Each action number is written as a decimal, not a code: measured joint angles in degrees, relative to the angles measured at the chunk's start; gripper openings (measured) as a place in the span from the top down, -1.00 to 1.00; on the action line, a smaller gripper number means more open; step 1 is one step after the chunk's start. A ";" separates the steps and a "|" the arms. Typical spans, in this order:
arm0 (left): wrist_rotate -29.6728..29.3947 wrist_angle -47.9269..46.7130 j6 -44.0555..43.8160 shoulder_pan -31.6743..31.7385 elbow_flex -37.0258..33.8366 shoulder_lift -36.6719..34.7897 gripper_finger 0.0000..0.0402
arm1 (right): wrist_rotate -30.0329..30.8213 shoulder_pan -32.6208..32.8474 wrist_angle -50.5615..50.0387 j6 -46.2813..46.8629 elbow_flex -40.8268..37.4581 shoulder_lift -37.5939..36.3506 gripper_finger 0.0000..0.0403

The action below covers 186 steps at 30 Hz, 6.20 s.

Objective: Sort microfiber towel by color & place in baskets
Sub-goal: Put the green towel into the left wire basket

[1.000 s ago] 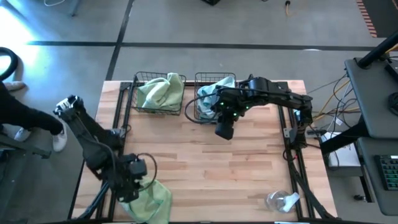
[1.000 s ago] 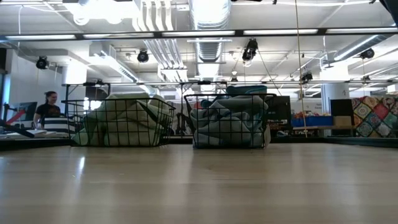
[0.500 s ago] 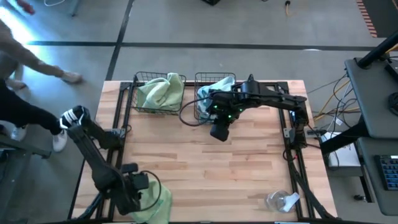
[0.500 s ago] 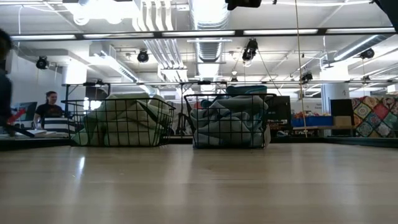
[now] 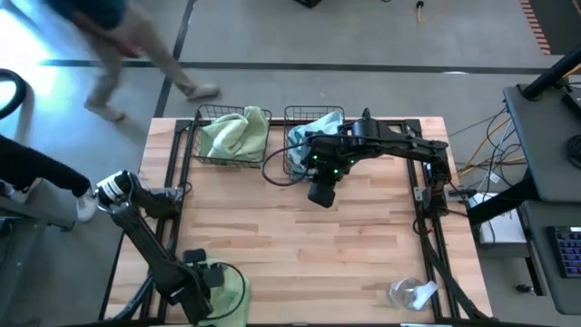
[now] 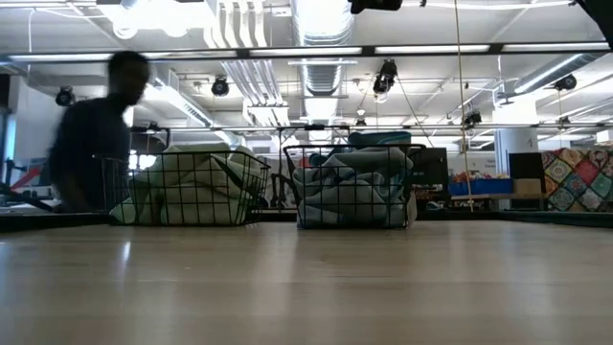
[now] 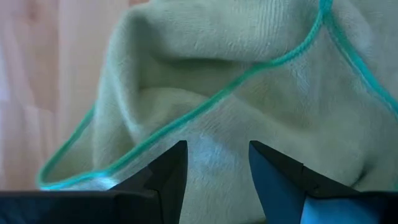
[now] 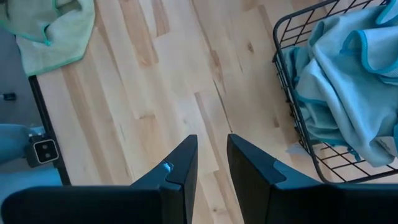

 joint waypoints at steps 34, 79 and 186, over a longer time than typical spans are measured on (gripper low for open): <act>1.23 3.49 -0.22 -0.12 0.26 11.05 0.30 | -0.03 -0.01 0.00 -1.38 -0.02 0.00 0.59; -13.96 -23.13 18.43 17.57 11.12 0.17 0.99 | 0.31 -0.05 0.00 -14.95 -0.02 -0.02 0.59; -26.99 31.65 78.05 87.59 -15.74 -44.64 0.98 | 19.73 -1.56 9.31 -12.32 -0.02 -0.04 0.59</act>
